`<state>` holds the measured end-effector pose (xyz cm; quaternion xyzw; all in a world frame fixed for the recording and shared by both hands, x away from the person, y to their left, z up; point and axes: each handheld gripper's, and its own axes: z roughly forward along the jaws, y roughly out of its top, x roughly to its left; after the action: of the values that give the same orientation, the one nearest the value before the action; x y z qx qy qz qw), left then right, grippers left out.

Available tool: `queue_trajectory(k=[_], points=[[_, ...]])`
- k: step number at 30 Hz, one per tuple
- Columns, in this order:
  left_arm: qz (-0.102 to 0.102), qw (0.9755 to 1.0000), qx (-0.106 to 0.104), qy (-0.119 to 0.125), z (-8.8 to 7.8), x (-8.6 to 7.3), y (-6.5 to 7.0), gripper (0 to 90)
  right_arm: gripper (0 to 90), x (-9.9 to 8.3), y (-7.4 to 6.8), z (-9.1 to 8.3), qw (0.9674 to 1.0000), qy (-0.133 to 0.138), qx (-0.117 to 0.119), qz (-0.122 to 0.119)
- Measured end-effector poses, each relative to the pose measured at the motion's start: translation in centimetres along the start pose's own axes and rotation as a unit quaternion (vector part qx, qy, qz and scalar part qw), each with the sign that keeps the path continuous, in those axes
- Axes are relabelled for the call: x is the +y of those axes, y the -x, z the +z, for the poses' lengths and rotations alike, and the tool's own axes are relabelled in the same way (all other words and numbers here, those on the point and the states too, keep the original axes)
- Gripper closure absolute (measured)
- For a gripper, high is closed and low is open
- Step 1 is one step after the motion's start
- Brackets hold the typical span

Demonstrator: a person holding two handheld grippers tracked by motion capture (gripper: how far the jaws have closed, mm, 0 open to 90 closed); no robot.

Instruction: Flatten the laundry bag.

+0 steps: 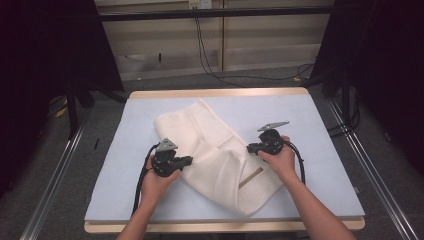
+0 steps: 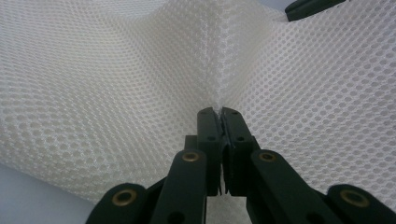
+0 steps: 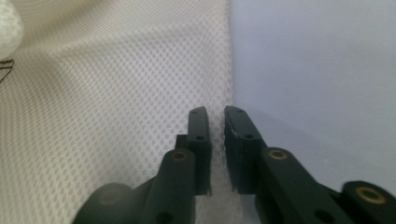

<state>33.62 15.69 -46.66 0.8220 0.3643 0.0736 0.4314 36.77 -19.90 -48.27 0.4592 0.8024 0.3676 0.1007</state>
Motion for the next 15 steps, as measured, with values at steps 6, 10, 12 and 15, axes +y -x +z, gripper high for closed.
queue_trajectory(k=[6,10,12,15], points=[[0.015,0.9999,0.006,-0.002,0.5,1.2,-0.3,87.6,88.6,0.0,0.5,-0.9,0.9996,0.007,-0.023,-0.016],[0.029,0.9995,0.011,0.000,1.1,2.3,-0.2,87.6,88.7,-0.5,1.5,-2.0,0.9983,0.032,-0.049,0.006],[0.038,0.9992,0.015,-0.002,1.4,2.7,-0.1,87.5,88.7,-0.8,2.0,-2.6,0.9974,0.035,-0.063,0.009],[0.045,0.9989,0.012,-0.007,1.5,2.5,-0.3,87.5,88.7,-1.4,2.7,-3.5,0.9963,0.041,-0.073,0.018]])
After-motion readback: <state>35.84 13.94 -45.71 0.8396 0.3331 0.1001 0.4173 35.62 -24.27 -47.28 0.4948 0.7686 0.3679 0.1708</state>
